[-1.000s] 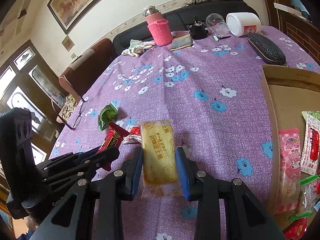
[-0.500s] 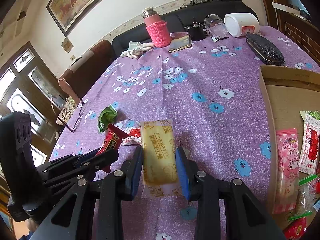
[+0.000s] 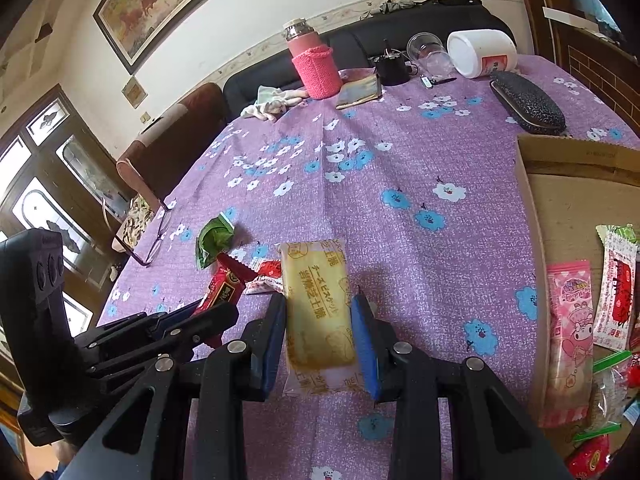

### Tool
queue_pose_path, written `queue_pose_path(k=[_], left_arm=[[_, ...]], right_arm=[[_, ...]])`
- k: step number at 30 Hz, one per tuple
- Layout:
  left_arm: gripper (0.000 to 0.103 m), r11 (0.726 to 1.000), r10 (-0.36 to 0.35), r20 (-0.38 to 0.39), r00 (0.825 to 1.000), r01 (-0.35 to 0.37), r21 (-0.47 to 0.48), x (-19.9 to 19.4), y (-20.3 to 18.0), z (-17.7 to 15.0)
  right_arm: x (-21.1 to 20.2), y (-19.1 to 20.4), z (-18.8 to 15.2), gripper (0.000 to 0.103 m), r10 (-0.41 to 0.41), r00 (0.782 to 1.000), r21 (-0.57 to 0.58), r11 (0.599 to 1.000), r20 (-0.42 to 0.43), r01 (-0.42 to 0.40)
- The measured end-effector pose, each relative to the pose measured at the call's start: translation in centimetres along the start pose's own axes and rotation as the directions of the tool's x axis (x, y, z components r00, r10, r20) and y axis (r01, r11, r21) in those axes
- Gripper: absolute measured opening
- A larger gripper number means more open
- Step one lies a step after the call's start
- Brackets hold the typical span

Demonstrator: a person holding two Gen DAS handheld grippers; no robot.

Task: Organize snacks
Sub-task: 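Lift both held packets up from the table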

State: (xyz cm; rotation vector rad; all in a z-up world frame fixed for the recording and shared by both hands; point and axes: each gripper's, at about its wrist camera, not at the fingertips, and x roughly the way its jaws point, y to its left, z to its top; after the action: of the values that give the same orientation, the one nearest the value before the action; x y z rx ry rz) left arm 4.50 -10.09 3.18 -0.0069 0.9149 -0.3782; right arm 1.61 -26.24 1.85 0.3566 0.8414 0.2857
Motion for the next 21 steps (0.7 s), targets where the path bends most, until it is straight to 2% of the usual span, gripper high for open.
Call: queue_pose_path(k=[21], left_arm=[[0.016, 1.0, 0.001, -0.001, 1.0, -0.001, 0.012, 0.03, -0.03, -0.04]], right_arm=[[-0.35, -0.53, 0.14, 0.036, 0.004, 1.0, 0.027, 1.0, 0.01, -0.004]])
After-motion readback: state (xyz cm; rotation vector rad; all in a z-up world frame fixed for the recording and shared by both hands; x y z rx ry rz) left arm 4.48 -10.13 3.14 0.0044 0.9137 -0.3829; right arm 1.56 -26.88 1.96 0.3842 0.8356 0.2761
